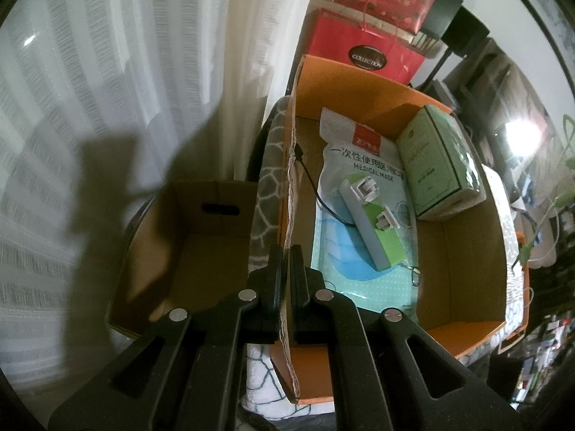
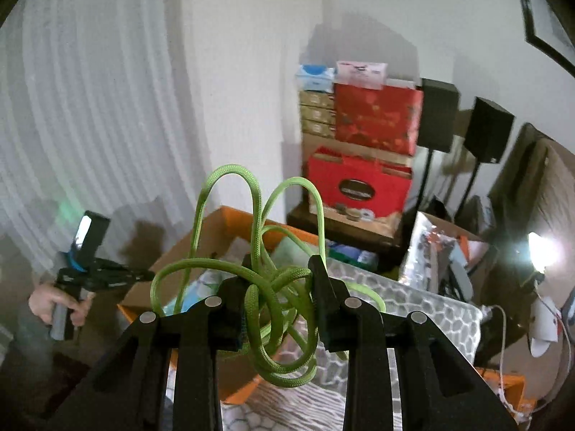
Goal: Organize objects
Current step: 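Carry the cable bundle over the box and lower it inside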
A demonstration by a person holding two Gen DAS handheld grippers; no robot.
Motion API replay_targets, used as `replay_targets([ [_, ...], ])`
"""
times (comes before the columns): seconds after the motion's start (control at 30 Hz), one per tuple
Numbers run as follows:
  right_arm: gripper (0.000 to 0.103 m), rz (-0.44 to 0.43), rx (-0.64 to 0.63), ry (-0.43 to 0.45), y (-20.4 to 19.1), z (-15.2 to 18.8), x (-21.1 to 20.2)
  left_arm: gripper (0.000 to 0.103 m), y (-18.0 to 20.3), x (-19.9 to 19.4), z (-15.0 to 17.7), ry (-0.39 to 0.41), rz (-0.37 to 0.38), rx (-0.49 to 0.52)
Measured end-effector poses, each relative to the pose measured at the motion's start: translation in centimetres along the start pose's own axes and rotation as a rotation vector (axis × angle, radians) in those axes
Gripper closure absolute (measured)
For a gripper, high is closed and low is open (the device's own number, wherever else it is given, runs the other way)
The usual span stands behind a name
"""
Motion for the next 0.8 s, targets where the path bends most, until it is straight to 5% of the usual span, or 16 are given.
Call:
replay_targets([
  [0.4, 0.074, -0.138, 0.034, -0.106, -5.2, 4.3, 8.4, 0.100, -0.1, 0.0, 0.0, 0.000, 0.001, 0.000],
  [0.8, 0.074, -0.163, 0.107, -0.195, -4.8, 9.7, 13.3, 0.100, -0.1, 0.1, 0.0, 0.000, 0.000, 0.001],
])
Point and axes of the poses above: each gripper's, at about its wrist camera, not at the fingertips, and x roughly the way its jaws point, y to its right, z to its underside, the point moved 9 cm from there along x, roughly the way its jaws point, and after that the axes turned 6 degrees about -z, right-handed, at the moved point
